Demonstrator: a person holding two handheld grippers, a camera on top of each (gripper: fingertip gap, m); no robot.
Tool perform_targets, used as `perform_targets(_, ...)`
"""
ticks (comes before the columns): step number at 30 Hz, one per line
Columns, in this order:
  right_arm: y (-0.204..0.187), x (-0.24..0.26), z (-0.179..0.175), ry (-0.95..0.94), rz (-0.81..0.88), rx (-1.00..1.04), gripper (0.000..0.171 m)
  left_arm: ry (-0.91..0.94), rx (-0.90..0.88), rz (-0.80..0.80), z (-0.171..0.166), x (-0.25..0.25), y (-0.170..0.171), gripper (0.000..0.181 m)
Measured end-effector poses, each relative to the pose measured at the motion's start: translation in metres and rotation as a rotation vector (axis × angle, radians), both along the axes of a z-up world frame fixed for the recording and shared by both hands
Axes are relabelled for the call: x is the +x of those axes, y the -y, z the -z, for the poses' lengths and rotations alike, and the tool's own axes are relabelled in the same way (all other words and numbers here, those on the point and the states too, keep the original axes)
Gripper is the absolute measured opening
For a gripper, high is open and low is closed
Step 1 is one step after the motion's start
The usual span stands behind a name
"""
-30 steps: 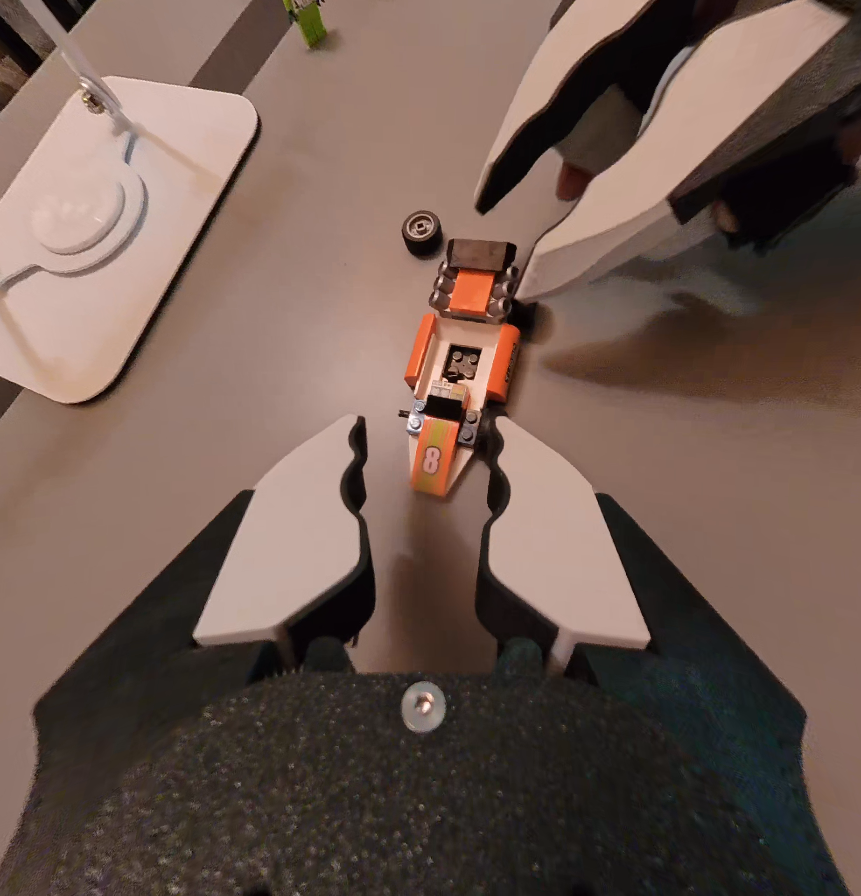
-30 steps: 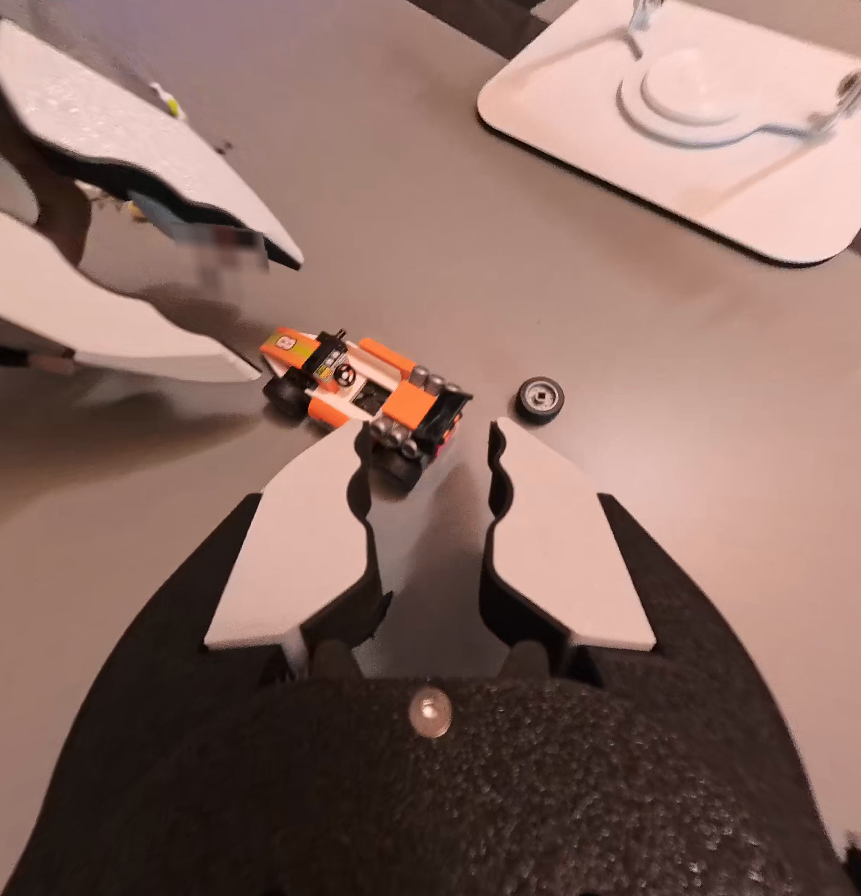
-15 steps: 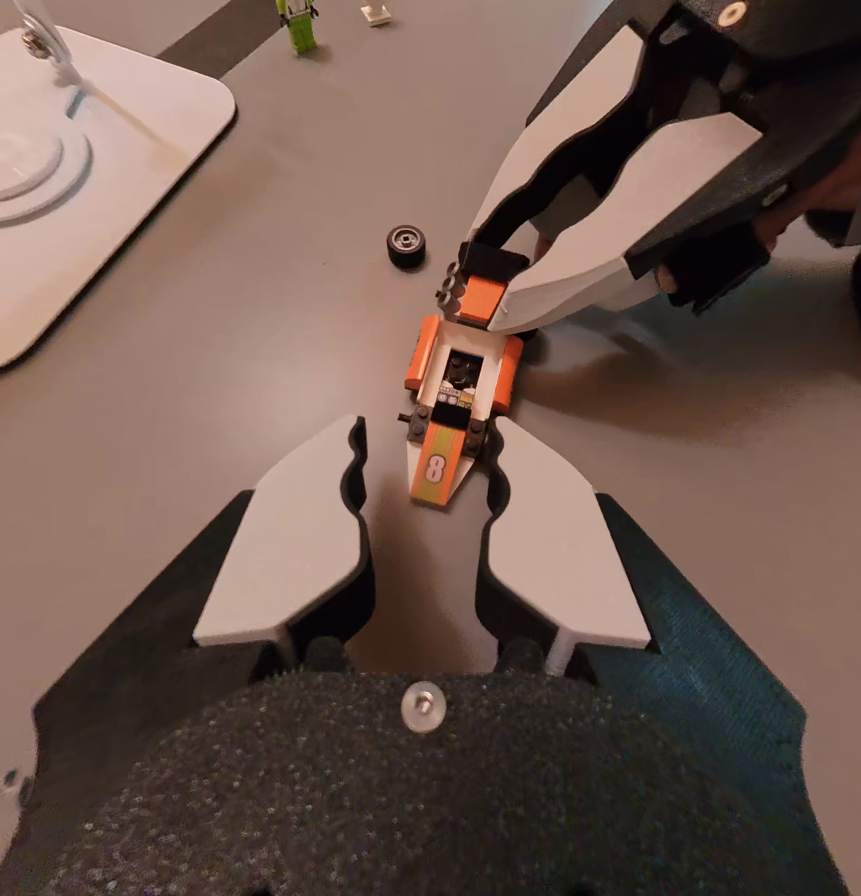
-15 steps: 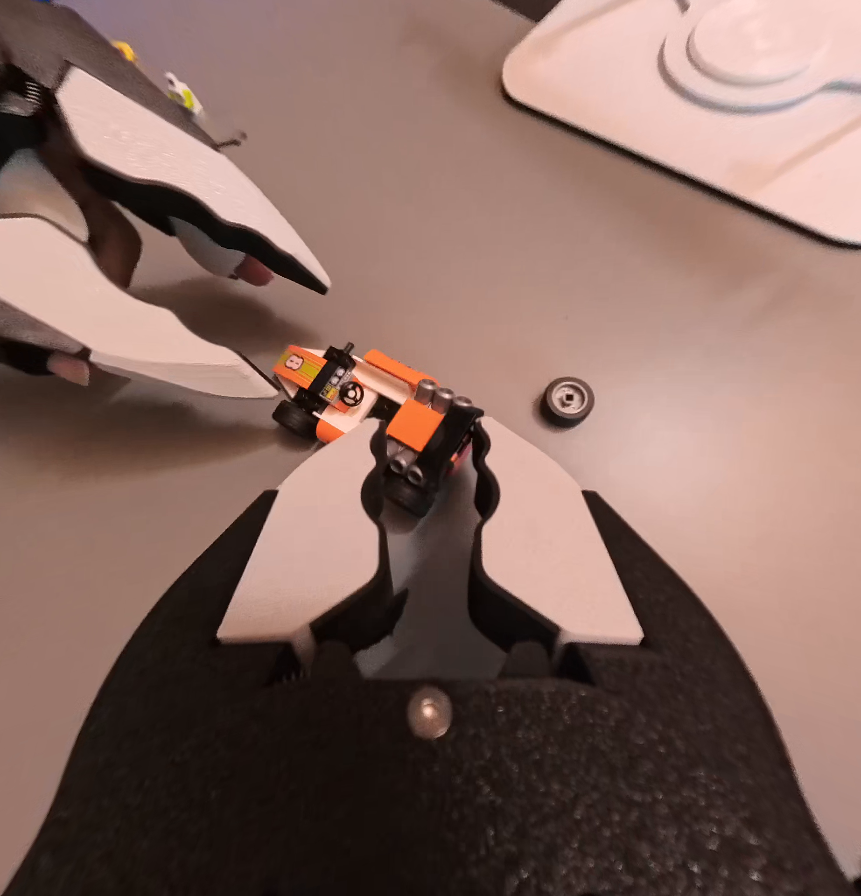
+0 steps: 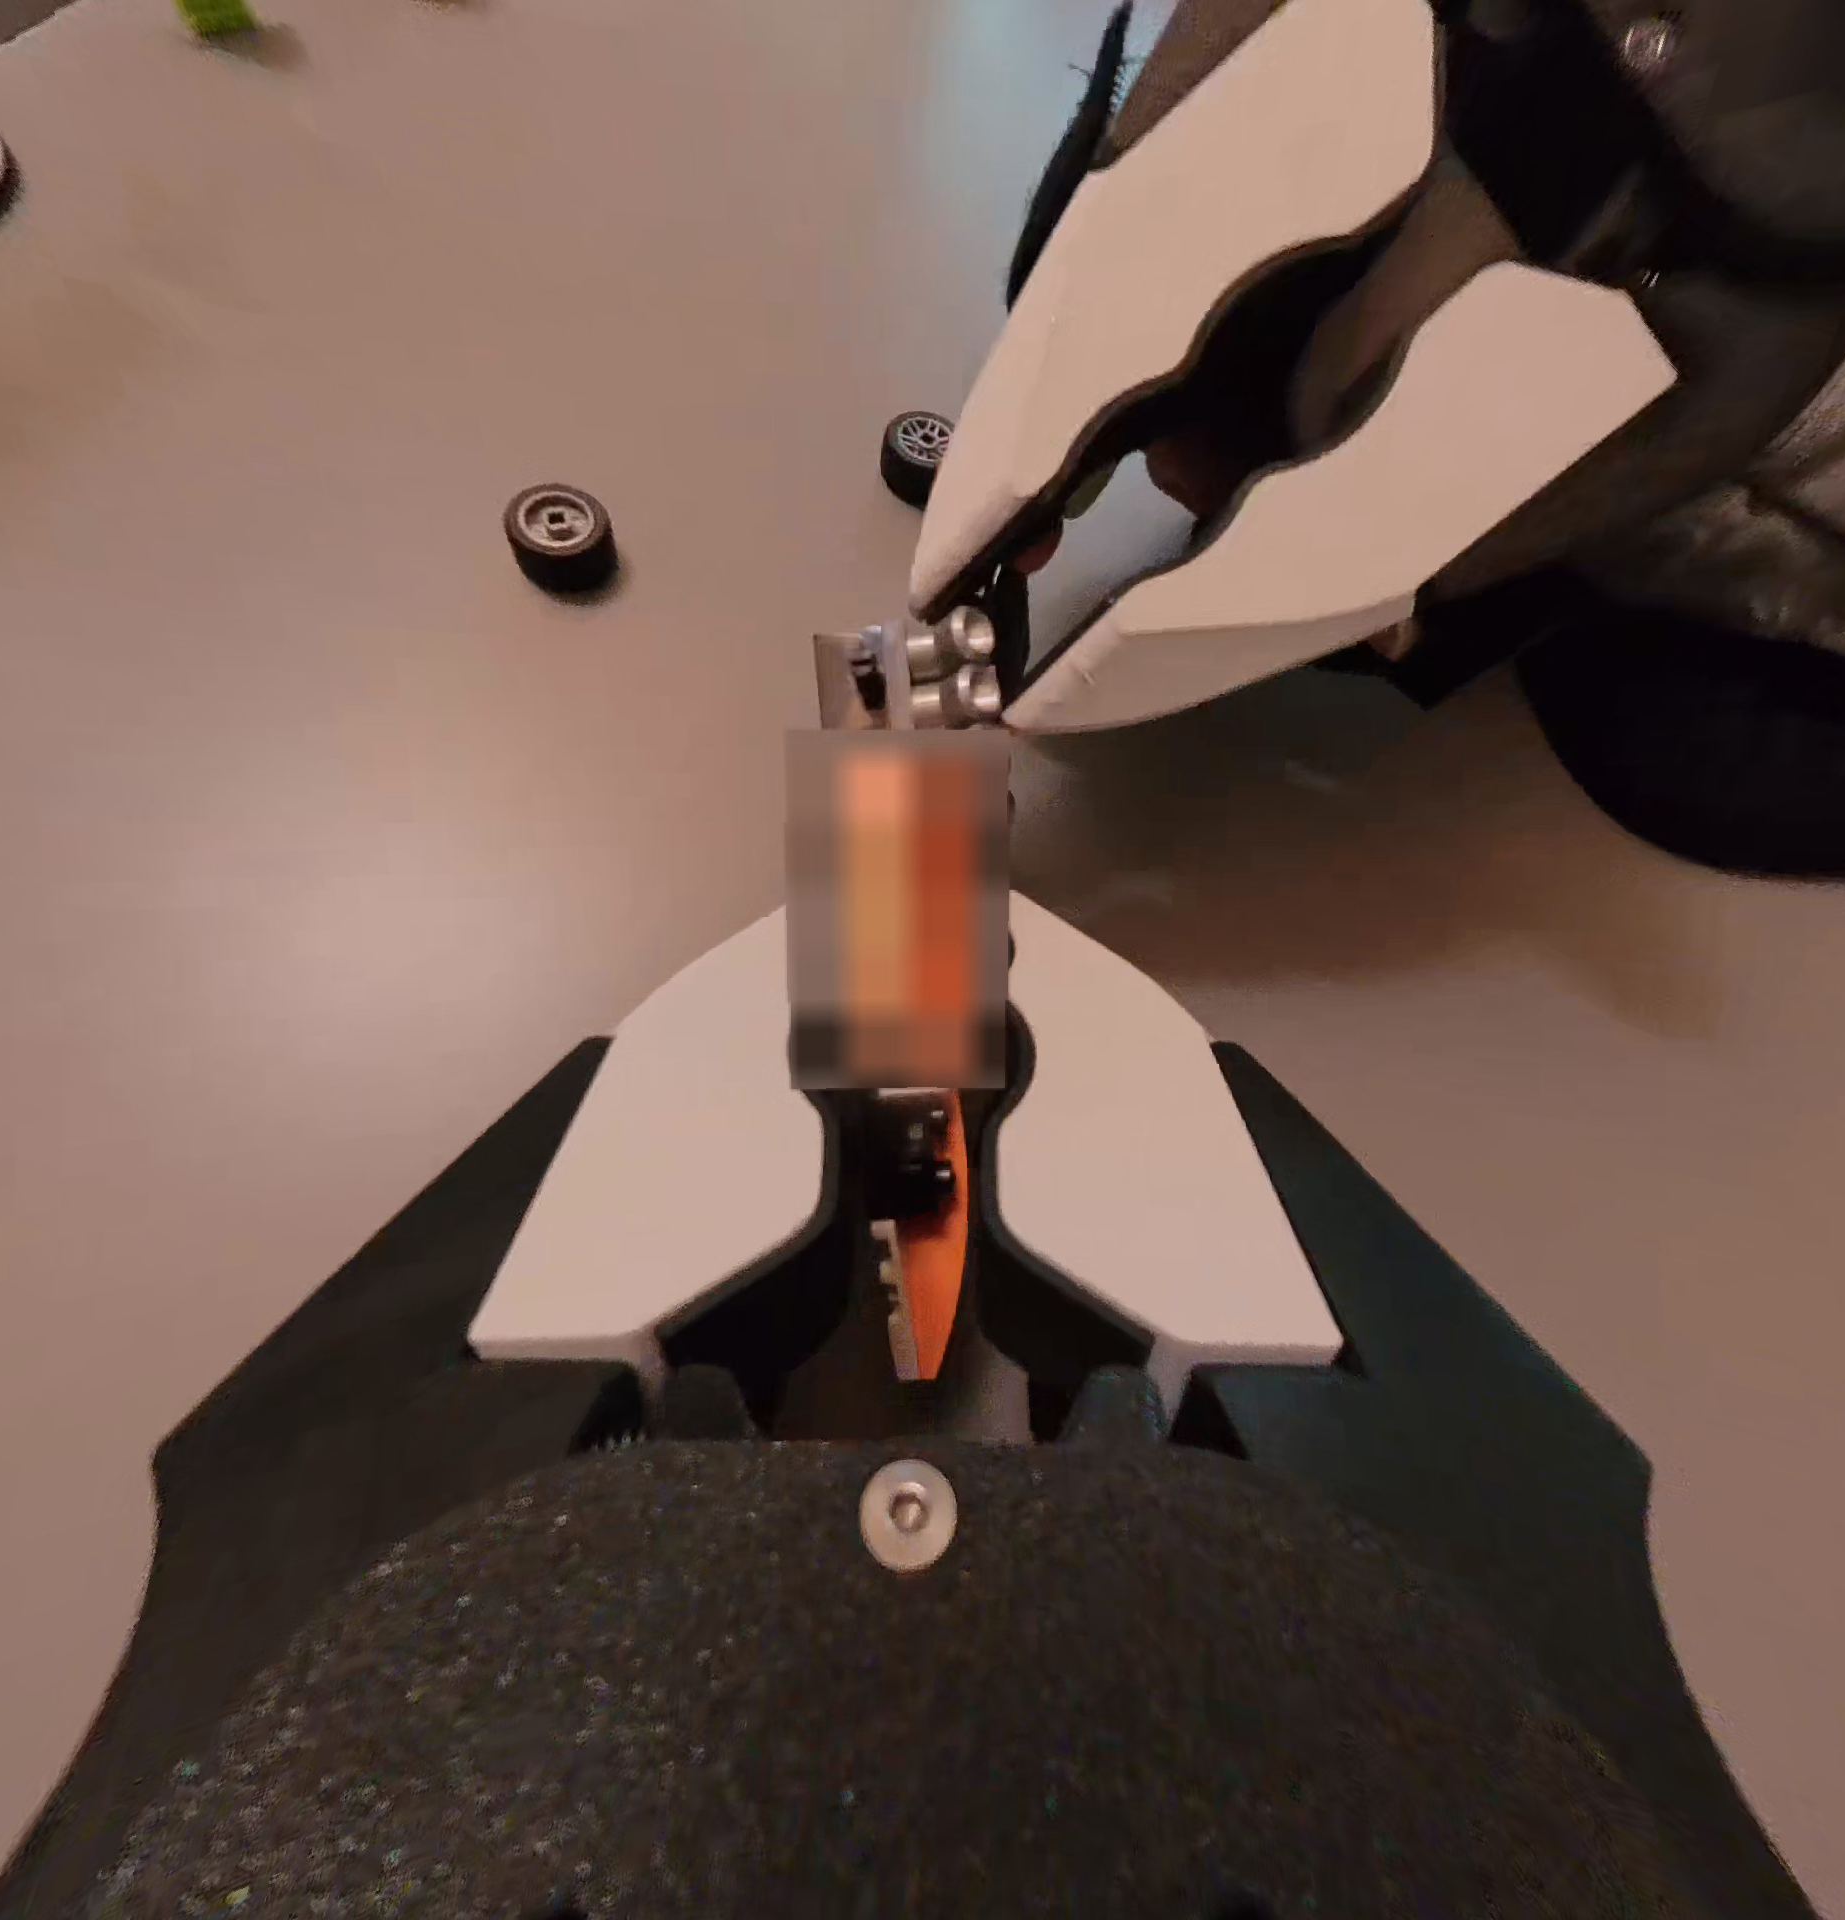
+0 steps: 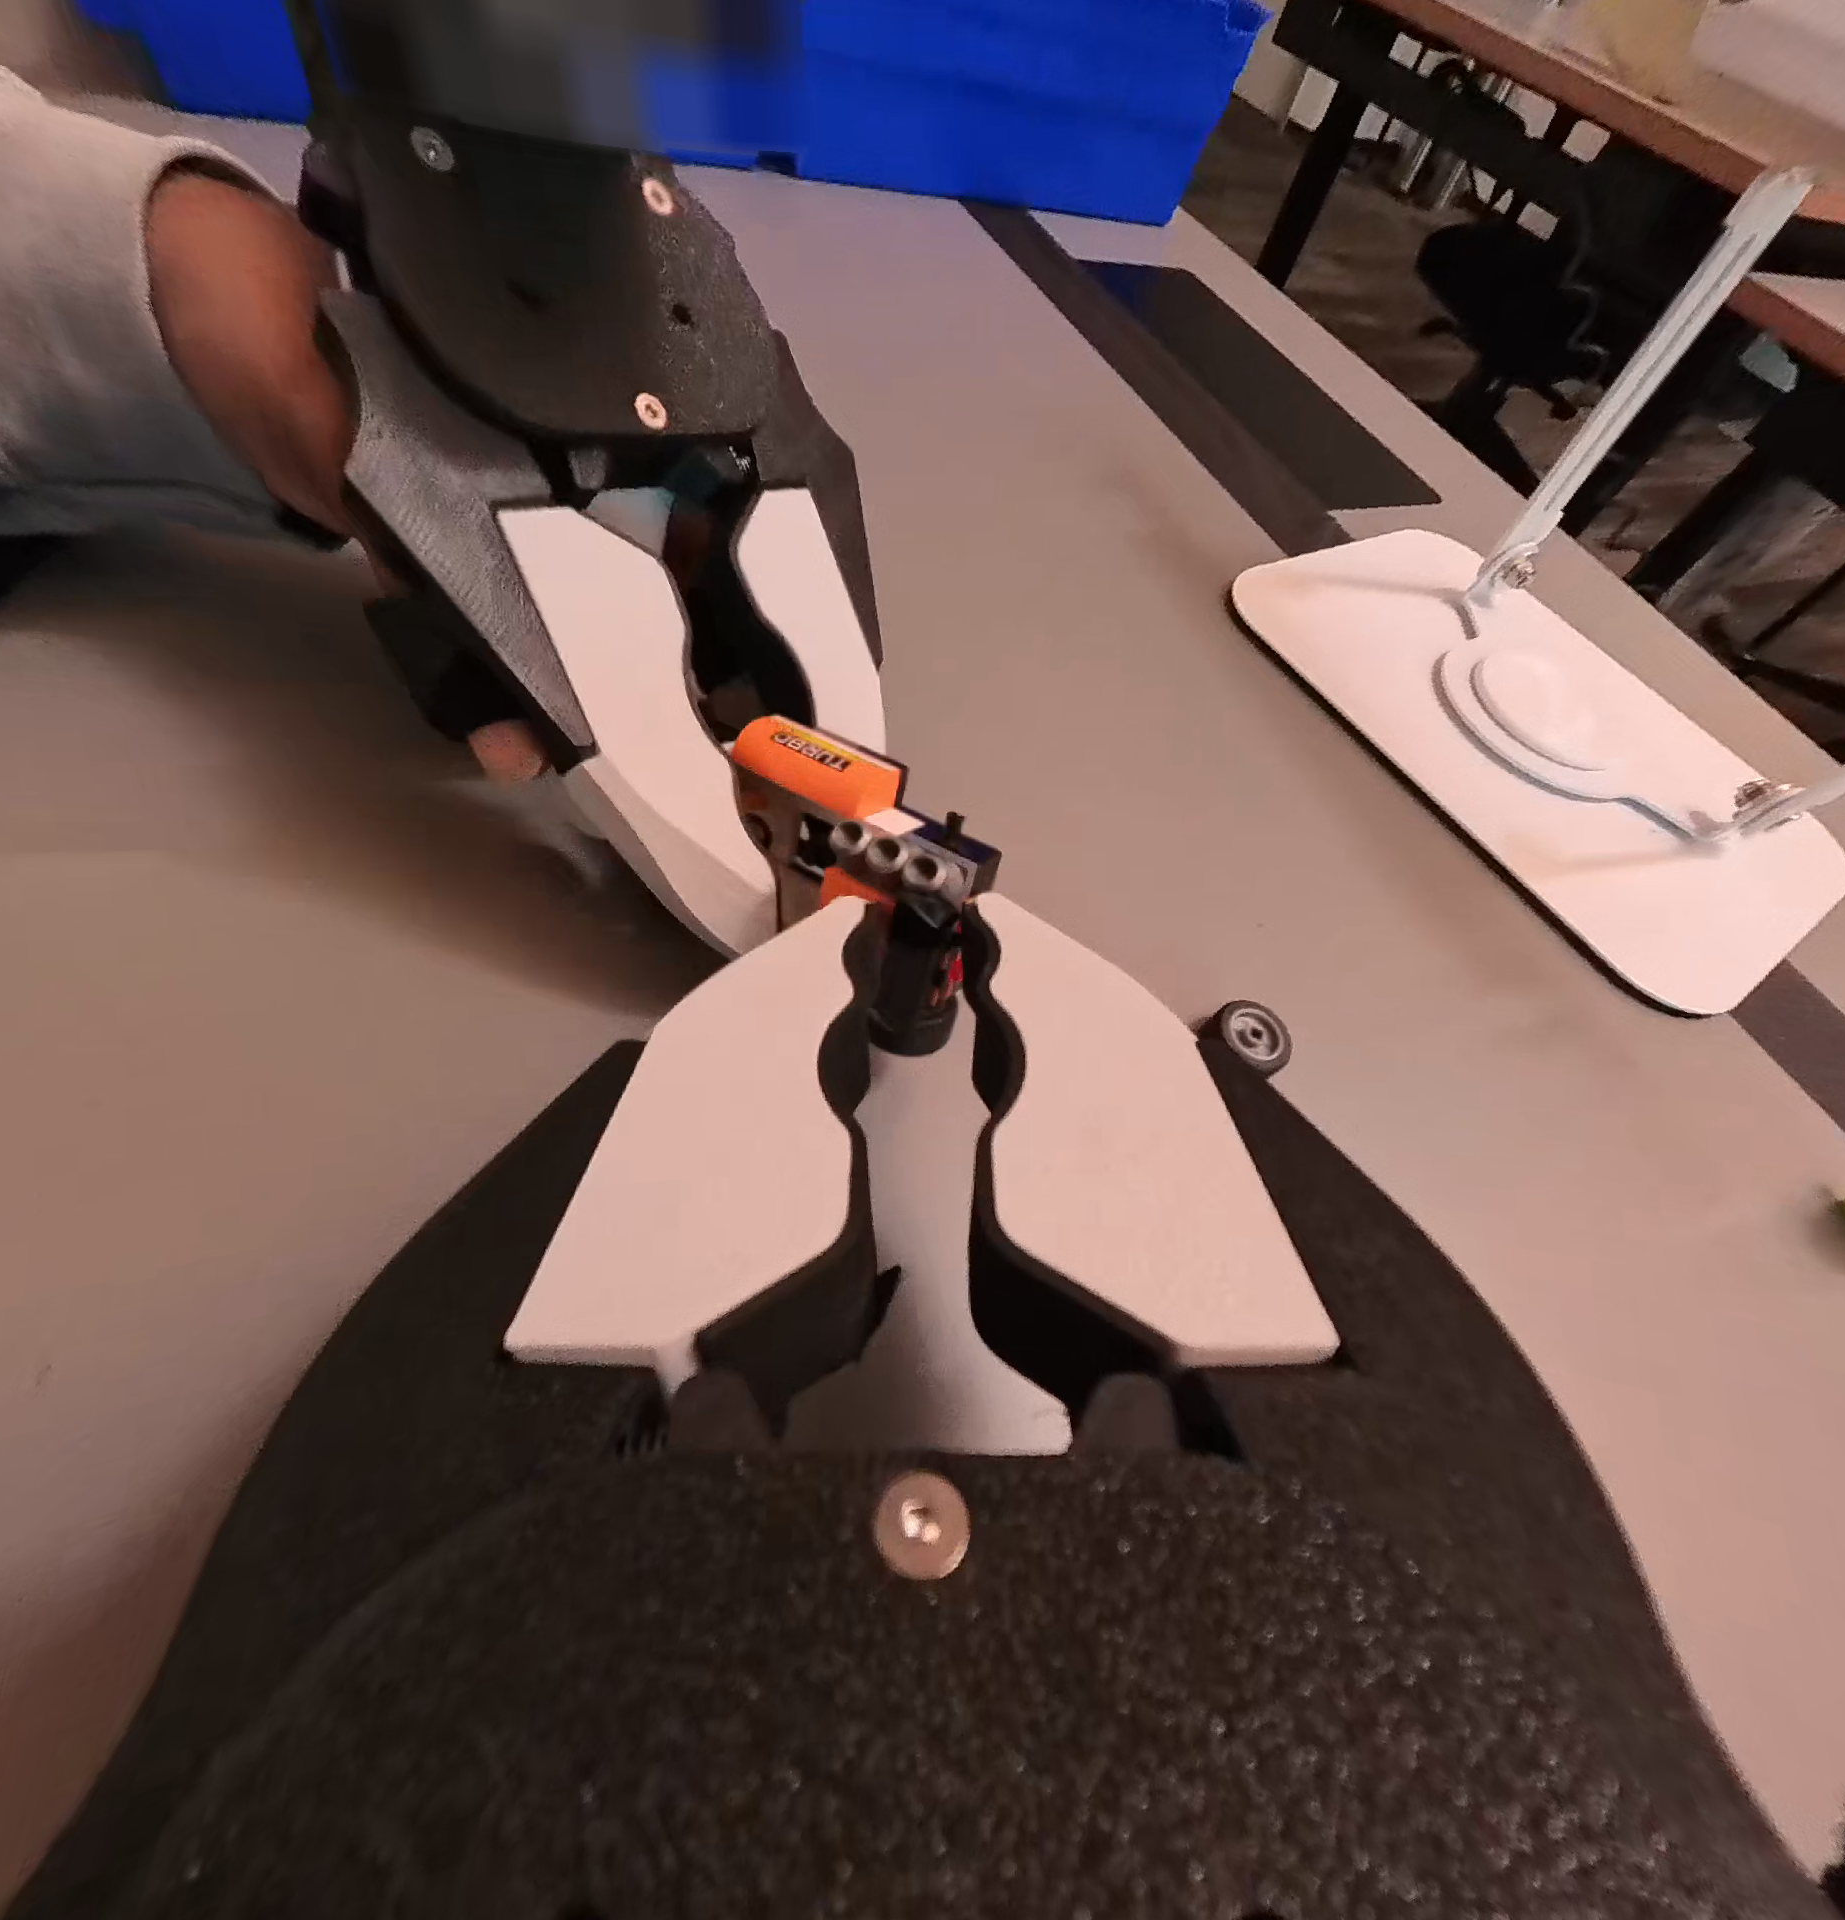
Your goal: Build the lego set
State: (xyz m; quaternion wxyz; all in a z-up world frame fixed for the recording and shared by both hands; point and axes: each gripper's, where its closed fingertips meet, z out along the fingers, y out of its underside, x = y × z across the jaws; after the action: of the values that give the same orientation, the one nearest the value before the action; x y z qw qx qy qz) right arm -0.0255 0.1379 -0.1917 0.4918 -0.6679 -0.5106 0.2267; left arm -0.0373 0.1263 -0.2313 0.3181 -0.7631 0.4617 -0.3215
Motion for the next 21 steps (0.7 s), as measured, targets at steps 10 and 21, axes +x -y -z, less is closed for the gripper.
perform_targets(10,0.011,0.003,-0.005,0.010,-0.082,-0.043,0.038,-0.131,0.207,0.087,0.001,-0.004,0.005,0.020)
perform_targets(21,0.040,-0.010,0.029,0.182,-0.218,-0.072,0.032,-0.173,0.319,0.231,0.003,0.006,0.025,0.020)
